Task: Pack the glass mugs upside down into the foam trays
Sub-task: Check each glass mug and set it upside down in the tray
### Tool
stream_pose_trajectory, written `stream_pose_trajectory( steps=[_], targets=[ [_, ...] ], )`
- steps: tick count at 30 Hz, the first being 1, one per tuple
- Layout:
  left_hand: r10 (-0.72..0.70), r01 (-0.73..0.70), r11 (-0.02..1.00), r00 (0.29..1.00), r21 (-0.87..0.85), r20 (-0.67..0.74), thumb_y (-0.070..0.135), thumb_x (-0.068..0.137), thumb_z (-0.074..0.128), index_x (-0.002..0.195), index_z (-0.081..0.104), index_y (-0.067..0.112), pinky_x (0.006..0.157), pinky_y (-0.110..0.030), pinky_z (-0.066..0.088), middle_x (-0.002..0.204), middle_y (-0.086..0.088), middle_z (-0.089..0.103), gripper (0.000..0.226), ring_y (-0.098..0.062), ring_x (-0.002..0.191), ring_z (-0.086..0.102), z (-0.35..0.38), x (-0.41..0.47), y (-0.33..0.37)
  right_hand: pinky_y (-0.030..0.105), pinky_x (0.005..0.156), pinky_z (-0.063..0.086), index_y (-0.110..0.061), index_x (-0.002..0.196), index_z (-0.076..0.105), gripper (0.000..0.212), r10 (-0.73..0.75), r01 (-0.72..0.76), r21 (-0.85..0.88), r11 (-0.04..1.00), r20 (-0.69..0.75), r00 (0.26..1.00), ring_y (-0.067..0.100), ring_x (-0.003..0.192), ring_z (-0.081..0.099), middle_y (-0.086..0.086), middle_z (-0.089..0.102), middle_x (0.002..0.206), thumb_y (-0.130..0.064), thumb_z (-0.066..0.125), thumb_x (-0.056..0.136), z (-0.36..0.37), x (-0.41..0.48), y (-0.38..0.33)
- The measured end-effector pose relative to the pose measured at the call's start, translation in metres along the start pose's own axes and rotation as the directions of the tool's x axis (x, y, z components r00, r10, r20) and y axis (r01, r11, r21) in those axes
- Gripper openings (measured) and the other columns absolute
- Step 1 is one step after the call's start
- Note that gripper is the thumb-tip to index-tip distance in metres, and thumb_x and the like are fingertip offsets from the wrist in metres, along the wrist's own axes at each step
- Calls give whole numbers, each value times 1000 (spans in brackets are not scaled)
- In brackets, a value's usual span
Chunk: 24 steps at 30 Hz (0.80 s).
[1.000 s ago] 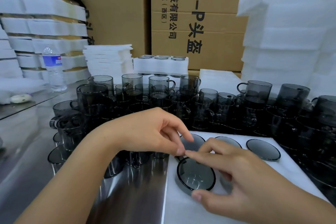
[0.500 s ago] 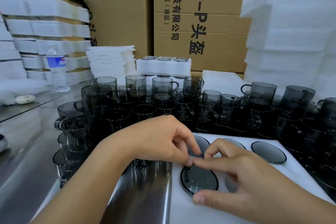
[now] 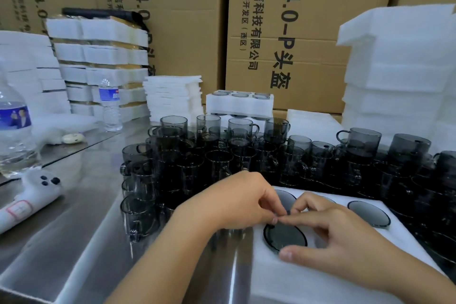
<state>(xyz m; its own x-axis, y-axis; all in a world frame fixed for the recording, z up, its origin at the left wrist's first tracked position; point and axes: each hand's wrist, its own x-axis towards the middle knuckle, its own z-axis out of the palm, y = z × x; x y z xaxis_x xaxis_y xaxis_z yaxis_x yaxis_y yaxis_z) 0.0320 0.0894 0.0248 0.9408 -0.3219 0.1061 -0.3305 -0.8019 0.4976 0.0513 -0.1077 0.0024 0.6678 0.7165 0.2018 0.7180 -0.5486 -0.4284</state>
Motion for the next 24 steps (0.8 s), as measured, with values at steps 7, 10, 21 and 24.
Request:
stream_pose_trajectory(
  steps=[7, 10, 21, 24],
  targets=[
    [92, -18, 975, 941, 221, -325, 17, 94, 50, 114, 68, 34, 87, -24, 50, 111, 16, 68, 32, -1, 96, 60, -16, -61, 17, 15, 68, 39, -59, 104, 61, 64, 27, -27, -2, 1000, -17, 1000, 0, 87, 50, -24, 43, 111, -93, 46, 52, 0, -4, -2],
    [-35, 116, 992, 611, 46, -791, 12, 90, 57, 102, 73, 34, 73, -10, 46, 87, 27, 67, 30, 2, 77, 63, -61, -105, -4, 15, 70, 40, -56, 106, 62, 70, 40, -40, -5, 999, -26, 999, 1, 91, 50, -23, 42, 113, -95, 45, 51, 0, -5, -3],
    [-811, 955, 296, 259, 14, -525, 47, 90, 56, 129, 54, 6, 99, -34, 41, 136, -15, 53, 56, -30, 123, 51, -112, -138, -178, 7, 68, 35, -51, 111, 62, 77, 37, -37, 19, 999, -10, 999, -10, 89, 48, -26, 40, 113, -95, 43, 50, -2, -5, -7],
    [-793, 948, 267, 114, -173, -599, 49, 82, 67, 134, 46, 4, 101, -43, 39, 140, -22, 42, 71, -38, 127, 42, -105, -135, -190, 8, 68, 36, -52, 109, 62, 76, 50, -50, 36, 998, -7, 999, -9, 88, 48, -27, 40, 112, -94, 45, 49, -2, -5, -8]
  ],
)
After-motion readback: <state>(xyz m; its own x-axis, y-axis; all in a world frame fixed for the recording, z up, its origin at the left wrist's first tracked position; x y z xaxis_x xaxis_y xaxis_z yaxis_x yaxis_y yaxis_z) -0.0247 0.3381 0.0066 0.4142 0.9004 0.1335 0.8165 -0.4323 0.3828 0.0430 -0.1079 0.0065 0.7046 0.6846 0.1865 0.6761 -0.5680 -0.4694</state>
